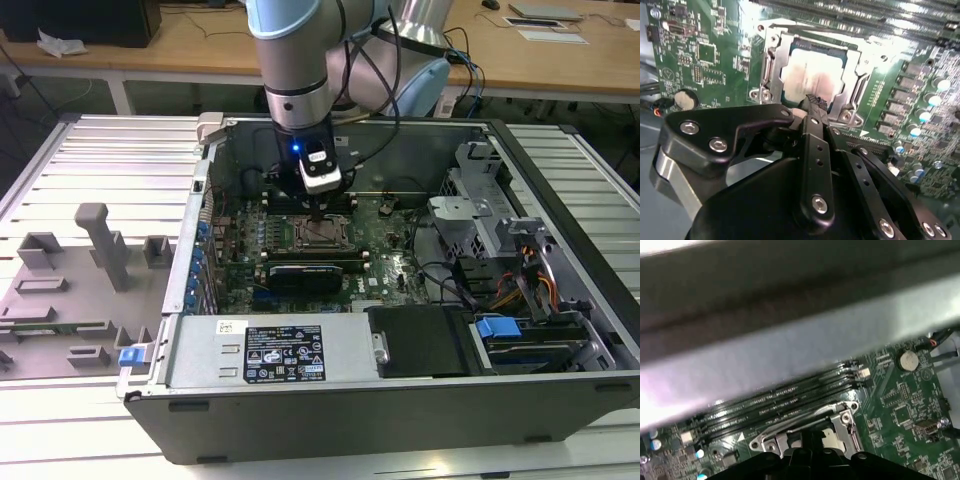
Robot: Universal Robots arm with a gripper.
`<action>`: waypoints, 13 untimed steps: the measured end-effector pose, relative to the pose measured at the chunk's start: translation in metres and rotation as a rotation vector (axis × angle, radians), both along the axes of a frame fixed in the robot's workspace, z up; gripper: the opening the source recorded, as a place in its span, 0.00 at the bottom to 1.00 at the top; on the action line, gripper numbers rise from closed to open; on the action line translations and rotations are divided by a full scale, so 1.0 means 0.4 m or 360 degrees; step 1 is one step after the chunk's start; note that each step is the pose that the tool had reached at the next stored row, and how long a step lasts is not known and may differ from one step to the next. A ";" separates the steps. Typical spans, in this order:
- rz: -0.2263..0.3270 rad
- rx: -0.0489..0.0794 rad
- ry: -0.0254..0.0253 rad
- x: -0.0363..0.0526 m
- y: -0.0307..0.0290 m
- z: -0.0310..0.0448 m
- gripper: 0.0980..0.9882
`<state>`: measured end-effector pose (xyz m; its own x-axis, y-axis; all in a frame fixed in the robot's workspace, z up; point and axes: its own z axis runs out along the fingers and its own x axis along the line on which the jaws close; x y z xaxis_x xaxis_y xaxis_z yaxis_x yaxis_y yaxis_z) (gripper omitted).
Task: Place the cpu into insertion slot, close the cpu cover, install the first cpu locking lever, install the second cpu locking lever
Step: 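Install the first cpu locking lever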
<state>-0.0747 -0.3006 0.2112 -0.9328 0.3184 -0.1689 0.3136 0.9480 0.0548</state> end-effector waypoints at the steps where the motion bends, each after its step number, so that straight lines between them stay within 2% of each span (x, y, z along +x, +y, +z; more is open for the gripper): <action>1: 0.0000 0.0000 0.00005 0.000 -0.004 0.000 0.01; 5: 0.0001 0.0000 0.00035 0.000 -0.038 0.000 0.01; 6: 0.0001 0.0000 0.00042 0.000 -0.043 0.000 0.01; 8: 0.0020 -0.0004 0.00111 0.000 -0.046 0.000 0.01; 11: 0.0120 -0.0006 0.00281 0.003 -0.046 0.000 0.01; 13: 0.0149 -0.0007 0.00356 0.005 -0.047 -0.001 0.01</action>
<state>-0.0729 -0.3193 0.2109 -0.9620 0.2288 -0.1489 0.2246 0.9734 0.0449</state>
